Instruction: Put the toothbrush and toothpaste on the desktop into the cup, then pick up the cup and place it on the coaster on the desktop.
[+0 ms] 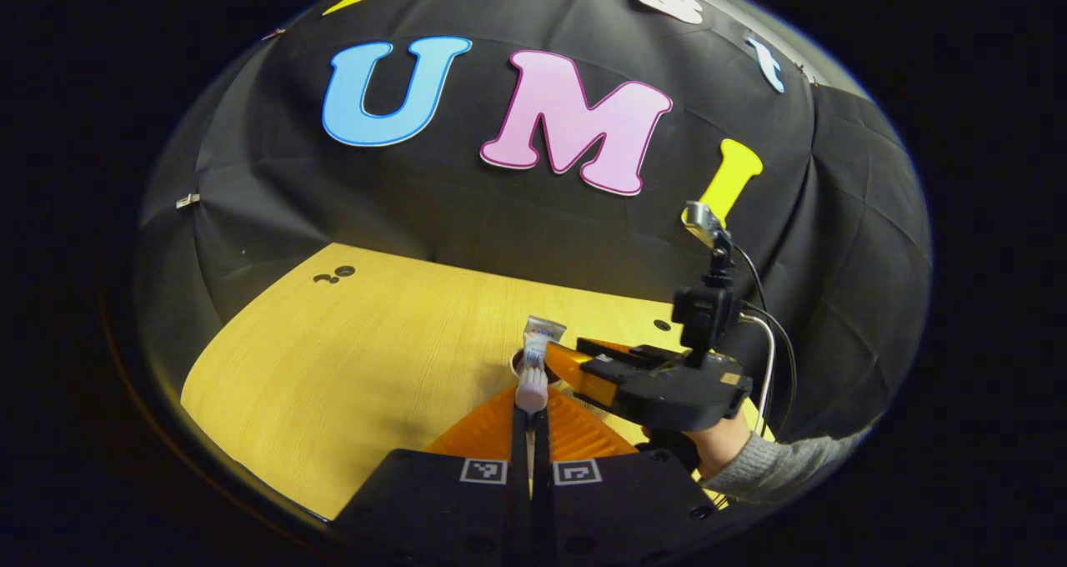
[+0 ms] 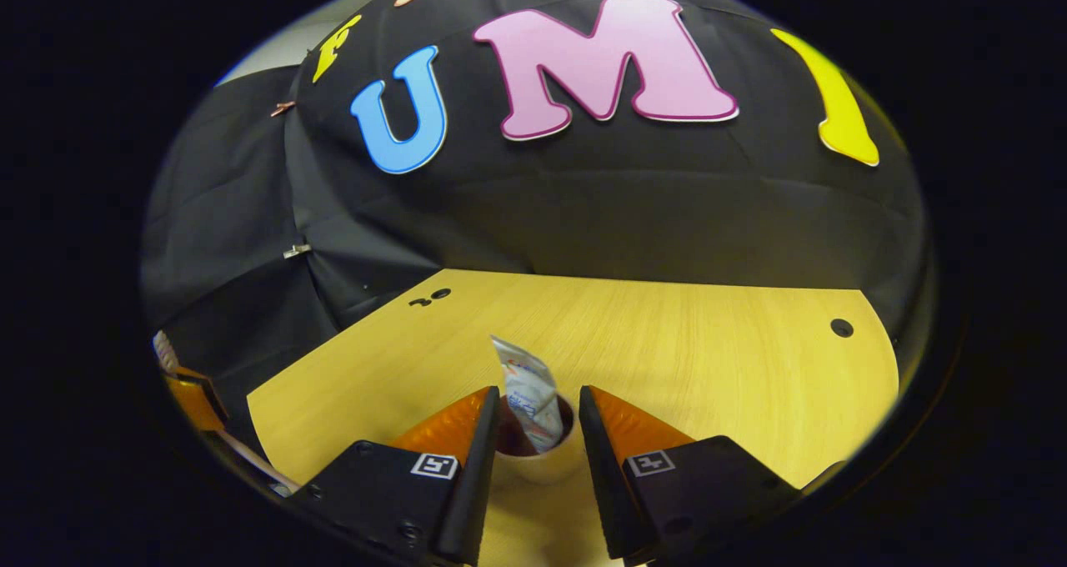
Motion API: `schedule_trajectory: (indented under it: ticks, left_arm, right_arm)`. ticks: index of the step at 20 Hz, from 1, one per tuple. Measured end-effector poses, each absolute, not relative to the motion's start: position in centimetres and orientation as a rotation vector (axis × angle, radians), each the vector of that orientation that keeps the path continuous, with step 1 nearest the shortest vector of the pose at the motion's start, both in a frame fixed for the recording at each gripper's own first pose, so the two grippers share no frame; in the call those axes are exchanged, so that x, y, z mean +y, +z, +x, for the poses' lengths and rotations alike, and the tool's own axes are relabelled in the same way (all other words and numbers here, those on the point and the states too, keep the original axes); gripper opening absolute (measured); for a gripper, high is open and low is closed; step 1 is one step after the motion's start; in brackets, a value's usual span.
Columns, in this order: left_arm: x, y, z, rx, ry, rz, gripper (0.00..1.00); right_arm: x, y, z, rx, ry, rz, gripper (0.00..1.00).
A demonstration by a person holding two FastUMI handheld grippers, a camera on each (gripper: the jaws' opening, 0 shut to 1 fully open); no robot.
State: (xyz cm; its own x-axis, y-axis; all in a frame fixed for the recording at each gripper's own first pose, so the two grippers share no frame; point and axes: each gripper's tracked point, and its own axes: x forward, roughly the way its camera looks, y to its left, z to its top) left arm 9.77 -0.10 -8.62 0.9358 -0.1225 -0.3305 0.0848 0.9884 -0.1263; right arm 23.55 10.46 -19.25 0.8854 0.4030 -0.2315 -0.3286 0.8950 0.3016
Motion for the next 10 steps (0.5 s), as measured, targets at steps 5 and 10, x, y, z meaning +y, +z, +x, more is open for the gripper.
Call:
schedule_trajectory:
  ticks: [5,10]
  left_arm:
    - [-0.7,-6.3,12.4,0.279,-0.114,-0.099,0.06]
    - [-1.1,-4.5,15.7,0.226,-0.112,-0.123,0.06]
  right_arm:
    - [5.8,-20.7,22.4,0.338,0.288,0.294,0.58]
    - [3.0,-22.6,19.8,0.392,0.228,0.348,0.58]
